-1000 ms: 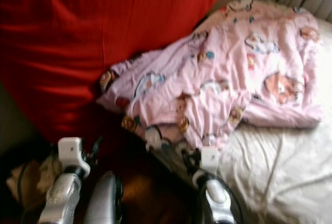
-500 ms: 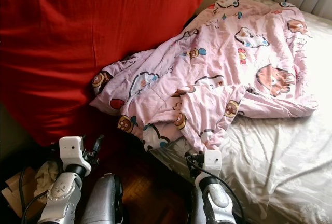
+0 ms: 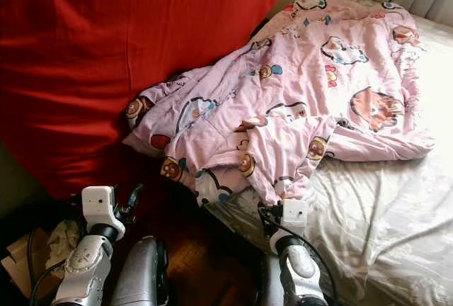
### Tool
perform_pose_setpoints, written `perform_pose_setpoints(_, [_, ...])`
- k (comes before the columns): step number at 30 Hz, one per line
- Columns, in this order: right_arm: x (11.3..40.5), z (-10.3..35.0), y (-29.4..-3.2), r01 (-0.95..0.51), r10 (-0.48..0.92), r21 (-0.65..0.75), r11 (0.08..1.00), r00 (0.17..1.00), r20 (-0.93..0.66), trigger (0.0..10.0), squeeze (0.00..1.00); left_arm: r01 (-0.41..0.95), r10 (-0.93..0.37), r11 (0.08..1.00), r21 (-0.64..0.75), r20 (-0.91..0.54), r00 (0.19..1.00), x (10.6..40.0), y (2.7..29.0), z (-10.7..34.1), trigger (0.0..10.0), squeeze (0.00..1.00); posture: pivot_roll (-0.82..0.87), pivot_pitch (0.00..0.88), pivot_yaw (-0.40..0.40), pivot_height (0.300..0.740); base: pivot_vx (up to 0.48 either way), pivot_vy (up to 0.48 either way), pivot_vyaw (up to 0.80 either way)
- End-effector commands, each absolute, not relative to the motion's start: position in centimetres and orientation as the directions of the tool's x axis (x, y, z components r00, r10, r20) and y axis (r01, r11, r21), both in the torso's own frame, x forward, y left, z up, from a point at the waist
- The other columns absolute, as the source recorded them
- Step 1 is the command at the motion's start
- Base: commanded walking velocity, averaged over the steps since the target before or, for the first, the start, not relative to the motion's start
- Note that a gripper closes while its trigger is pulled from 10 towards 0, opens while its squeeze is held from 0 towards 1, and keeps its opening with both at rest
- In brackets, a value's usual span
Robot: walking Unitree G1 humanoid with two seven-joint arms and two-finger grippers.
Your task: Clean up the room
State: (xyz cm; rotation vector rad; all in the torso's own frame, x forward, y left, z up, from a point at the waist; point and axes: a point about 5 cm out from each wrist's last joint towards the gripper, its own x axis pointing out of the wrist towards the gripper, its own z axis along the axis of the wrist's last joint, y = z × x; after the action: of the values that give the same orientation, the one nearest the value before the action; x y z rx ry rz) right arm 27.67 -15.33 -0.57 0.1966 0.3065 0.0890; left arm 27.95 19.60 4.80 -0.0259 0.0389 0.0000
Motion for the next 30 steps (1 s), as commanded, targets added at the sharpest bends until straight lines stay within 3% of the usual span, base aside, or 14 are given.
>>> perform_pose_setpoints(1, [27.75,-0.40,-15.75,-0.041,0.098,0.202,0.979,0.955,-0.281,10.0,0.00,0.005,-0.006,1.000,-0.027,-0.054,0.998,27.84,19.47,4.62,10.0,0.00,0.06,0.181,-0.049,0.586,0.266,0.000,0.00])
perform_pose_setpoints(18, [28.42,0.36,-16.28,0.001,0.049,0.191,0.982,0.966,-0.256,10.0,0.00,0.010,-0.012,1.000,-0.027,-0.054,0.998,27.89,19.36,4.60,10.0,0.00,0.05,0.170,-0.044,0.586,0.286,0.000,0.00])
perform_pose_setpoints(28, [28.25,0.03,-16.02,0.009,0.050,0.203,0.979,0.958,-0.283,10.0,0.04,0.011,-0.013,1.000,-0.020,-0.054,0.998,27.85,19.29,4.59,10.0,0.00,0.05,0.164,-0.042,0.586,0.000,0.000,0.00])
perform_pose_setpoints(29, [28.20,-0.11,-16.07,0.016,0.044,0.195,0.981,0.954,-0.297,10.0,0.94,0.012,-0.013,1.000,-0.020,-0.054,0.998,27.84,19.28,4.58,10.0,0.00,0.05,0.164,-0.042,0.586,0.000,0.000,0.00])
perform_pose_setpoints(30, [28.13,-0.24,-16.25,0.038,0.025,0.197,0.980,0.951,-0.307,10.0,1.00,0.011,-0.012,1.000,-0.019,-0.055,0.998,27.82,19.29,4.57,10.0,0.00,0.05,0.163,-0.043,0.586,0.000,0.000,0.00])
